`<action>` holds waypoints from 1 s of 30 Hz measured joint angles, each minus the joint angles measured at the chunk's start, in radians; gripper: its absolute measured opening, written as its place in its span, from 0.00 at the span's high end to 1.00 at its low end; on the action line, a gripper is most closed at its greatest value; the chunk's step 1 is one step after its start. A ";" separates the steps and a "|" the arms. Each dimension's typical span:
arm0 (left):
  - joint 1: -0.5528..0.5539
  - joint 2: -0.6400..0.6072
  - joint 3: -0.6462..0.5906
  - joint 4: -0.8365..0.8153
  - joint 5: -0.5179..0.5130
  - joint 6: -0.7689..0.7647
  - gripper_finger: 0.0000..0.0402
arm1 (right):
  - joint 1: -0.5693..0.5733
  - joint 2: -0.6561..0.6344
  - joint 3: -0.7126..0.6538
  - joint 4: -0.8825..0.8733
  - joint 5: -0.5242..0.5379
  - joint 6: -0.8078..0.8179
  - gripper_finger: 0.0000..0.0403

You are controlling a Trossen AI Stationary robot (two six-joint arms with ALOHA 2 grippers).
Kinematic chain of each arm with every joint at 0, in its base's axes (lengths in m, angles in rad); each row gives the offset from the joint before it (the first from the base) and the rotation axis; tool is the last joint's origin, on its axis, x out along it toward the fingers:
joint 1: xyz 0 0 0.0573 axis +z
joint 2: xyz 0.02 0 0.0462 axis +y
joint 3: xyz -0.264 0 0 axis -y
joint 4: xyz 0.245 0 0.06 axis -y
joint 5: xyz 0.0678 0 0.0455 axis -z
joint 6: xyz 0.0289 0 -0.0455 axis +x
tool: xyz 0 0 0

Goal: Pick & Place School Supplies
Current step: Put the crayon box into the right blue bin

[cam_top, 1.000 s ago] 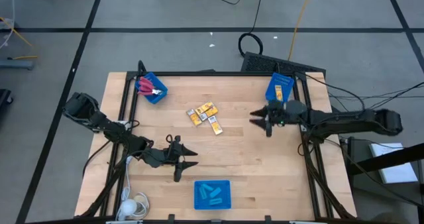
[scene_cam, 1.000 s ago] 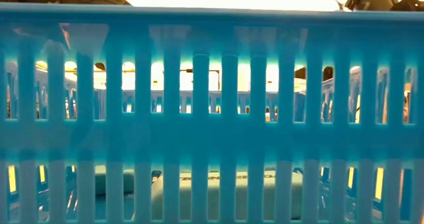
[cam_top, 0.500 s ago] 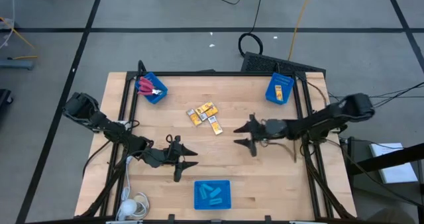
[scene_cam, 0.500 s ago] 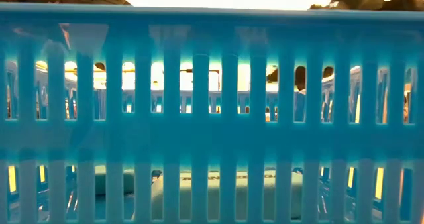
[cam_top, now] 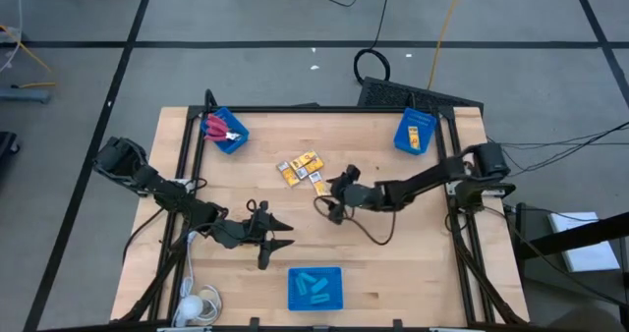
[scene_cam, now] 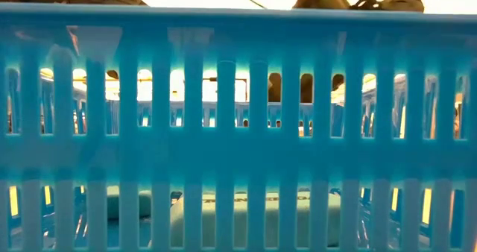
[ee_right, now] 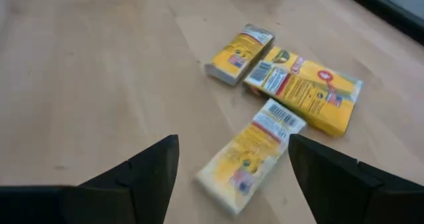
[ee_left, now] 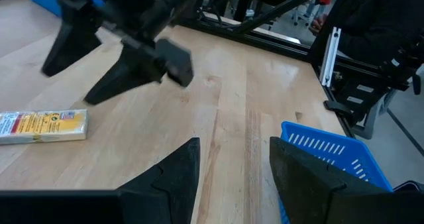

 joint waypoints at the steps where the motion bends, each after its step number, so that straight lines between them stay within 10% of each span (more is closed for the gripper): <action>1: 0.000 0.000 0.000 0.000 0.000 0.000 0.54 | -0.003 0.022 0.017 -0.004 0.016 -0.016 0.32; 16: 0.000 0.000 0.000 -0.001 0.003 -0.019 0.54 | -0.068 0.198 0.127 -0.083 0.045 0.017 0.34; 30: -0.003 0.000 0.000 -0.007 0.005 -0.028 0.54 | -0.066 0.098 0.125 -0.305 -0.068 0.136 0.34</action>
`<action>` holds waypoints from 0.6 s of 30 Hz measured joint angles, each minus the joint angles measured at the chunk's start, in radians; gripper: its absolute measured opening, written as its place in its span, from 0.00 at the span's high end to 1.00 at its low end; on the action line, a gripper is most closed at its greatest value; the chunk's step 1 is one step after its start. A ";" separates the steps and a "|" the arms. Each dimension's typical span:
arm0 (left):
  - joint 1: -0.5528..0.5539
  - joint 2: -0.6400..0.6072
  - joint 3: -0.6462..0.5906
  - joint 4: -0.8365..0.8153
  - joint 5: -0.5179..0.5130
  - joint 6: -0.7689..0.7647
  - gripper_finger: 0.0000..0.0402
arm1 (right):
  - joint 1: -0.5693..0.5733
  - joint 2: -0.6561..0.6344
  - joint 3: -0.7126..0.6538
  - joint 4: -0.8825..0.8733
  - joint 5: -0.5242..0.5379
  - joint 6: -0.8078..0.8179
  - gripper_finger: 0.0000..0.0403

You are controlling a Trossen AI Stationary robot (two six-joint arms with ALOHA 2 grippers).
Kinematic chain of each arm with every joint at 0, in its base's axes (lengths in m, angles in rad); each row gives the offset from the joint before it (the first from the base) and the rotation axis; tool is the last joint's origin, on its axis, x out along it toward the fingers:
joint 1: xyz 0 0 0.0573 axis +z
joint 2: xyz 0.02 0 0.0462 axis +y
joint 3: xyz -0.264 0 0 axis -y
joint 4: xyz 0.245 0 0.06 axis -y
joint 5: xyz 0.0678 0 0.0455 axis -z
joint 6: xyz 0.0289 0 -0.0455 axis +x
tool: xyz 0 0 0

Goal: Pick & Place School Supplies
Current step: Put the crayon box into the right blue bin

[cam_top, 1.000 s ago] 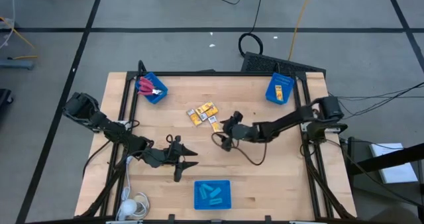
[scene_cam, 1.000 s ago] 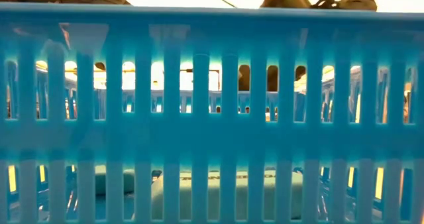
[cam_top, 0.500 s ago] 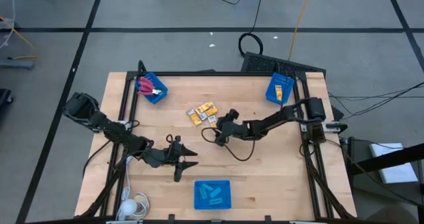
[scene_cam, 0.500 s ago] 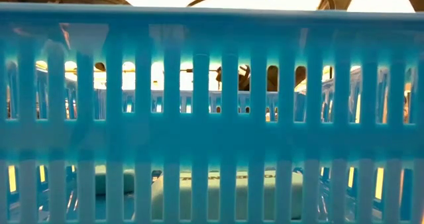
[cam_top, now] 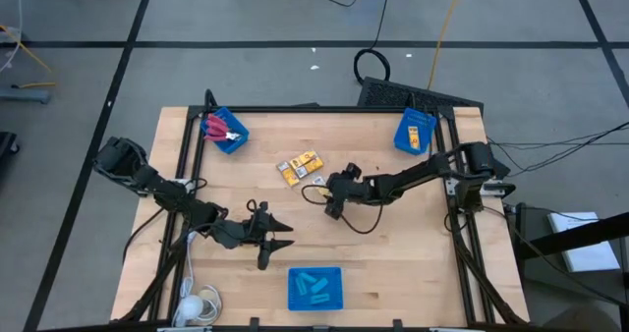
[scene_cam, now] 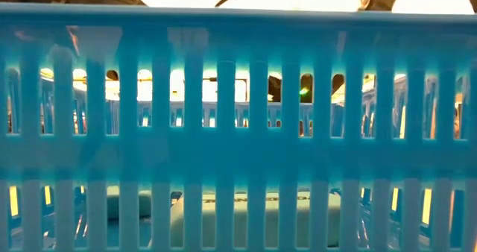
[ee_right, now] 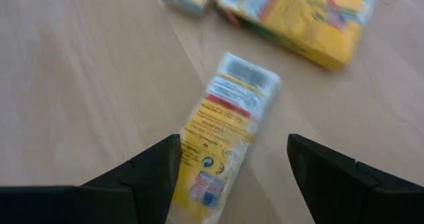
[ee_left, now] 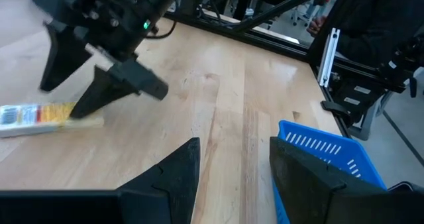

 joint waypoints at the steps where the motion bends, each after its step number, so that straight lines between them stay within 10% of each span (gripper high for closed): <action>1: 0.000 0.000 0.000 -0.001 0.002 -0.001 0.54 | 0.001 -0.014 -0.001 -0.026 0.000 0.001 0.34; 18: 0.000 0.000 0.000 -0.002 0.007 -0.003 0.54 | 0.040 -0.125 -0.060 -0.127 -0.002 -0.061 0.34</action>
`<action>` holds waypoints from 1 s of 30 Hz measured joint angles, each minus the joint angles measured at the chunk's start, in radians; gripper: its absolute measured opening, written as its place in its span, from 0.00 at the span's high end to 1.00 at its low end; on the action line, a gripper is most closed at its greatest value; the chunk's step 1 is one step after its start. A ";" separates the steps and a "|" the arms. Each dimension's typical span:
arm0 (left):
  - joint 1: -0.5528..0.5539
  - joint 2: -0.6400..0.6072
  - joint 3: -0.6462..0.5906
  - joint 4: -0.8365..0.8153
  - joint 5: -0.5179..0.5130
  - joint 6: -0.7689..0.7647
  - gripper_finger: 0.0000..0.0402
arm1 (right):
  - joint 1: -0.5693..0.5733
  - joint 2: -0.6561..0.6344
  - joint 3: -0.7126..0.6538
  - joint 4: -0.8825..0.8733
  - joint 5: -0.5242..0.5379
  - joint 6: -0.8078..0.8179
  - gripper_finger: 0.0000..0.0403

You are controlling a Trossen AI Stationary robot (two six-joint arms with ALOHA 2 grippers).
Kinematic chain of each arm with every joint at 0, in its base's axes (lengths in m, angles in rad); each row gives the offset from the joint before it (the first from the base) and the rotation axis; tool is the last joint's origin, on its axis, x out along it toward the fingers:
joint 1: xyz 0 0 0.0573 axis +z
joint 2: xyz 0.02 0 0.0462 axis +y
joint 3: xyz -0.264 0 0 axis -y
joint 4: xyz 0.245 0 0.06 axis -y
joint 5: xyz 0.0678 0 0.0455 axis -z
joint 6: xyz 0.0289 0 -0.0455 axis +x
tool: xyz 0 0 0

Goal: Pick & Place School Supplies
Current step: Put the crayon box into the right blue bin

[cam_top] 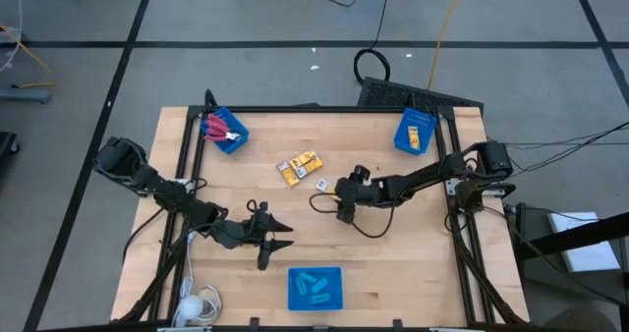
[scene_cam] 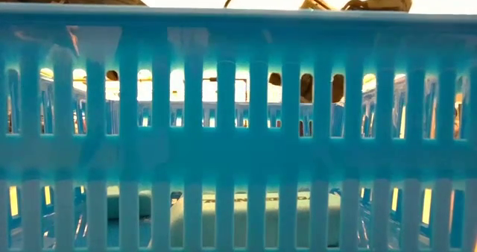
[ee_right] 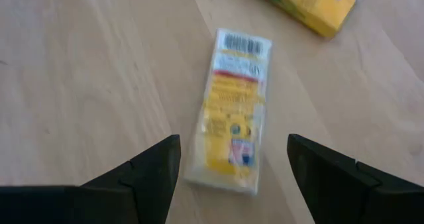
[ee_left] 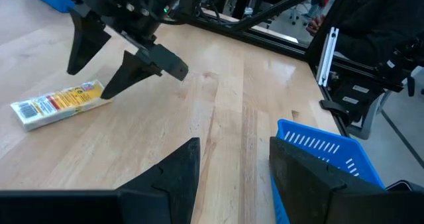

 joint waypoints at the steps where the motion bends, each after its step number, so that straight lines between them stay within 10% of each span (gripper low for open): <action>1: 0.000 0.000 0.000 -0.001 0.000 0.000 0.54 | 0.000 0.000 -0.007 0.002 0.000 0.005 0.34; 30: 0.000 0.000 0.000 0.001 -0.001 0.001 0.54 | -0.059 0.048 -0.180 0.370 -0.102 -0.046 0.34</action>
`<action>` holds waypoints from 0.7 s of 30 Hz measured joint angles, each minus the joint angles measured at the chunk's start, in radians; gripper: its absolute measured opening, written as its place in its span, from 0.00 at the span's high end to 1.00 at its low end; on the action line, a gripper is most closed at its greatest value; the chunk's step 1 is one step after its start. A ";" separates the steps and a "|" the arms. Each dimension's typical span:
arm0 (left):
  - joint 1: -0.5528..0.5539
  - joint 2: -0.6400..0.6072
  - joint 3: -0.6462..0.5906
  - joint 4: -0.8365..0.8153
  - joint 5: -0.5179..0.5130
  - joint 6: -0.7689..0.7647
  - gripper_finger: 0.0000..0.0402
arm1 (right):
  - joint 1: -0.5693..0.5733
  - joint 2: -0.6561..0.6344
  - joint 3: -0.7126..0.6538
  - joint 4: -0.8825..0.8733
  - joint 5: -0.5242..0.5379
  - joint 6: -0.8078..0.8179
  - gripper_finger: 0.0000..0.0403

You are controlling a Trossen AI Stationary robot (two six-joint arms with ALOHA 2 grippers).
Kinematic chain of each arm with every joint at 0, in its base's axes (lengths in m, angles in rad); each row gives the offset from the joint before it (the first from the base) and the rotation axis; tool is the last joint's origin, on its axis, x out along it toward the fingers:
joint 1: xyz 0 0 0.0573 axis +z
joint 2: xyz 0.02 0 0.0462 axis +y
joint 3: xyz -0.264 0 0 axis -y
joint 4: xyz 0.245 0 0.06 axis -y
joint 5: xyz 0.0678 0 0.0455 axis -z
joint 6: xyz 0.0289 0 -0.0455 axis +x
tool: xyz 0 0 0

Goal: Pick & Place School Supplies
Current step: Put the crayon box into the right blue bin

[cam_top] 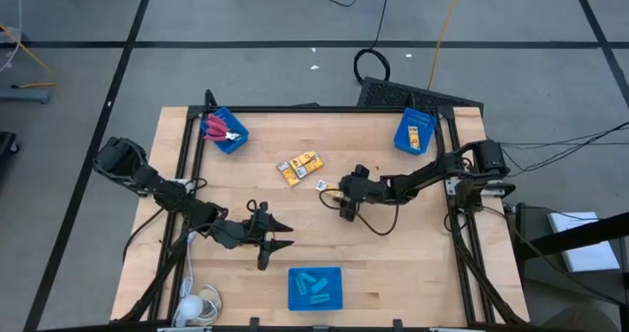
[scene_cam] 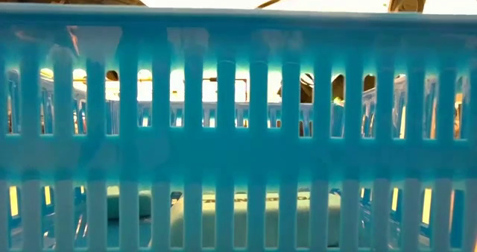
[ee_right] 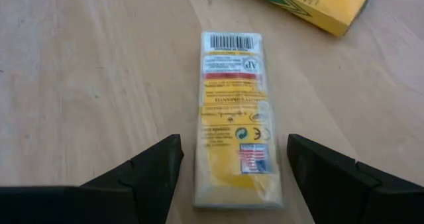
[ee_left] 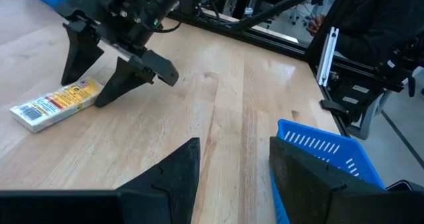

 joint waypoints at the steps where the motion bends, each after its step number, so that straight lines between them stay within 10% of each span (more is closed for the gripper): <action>1: 0.000 0.000 0.000 0.000 0.000 0.000 0.54 | -0.002 0.006 -0.001 0.001 0.000 -0.004 0.34; 21: 0.000 0.000 0.000 0.000 0.000 0.000 0.54 | 0.009 0.017 -0.001 -0.009 -0.070 -0.075 0.39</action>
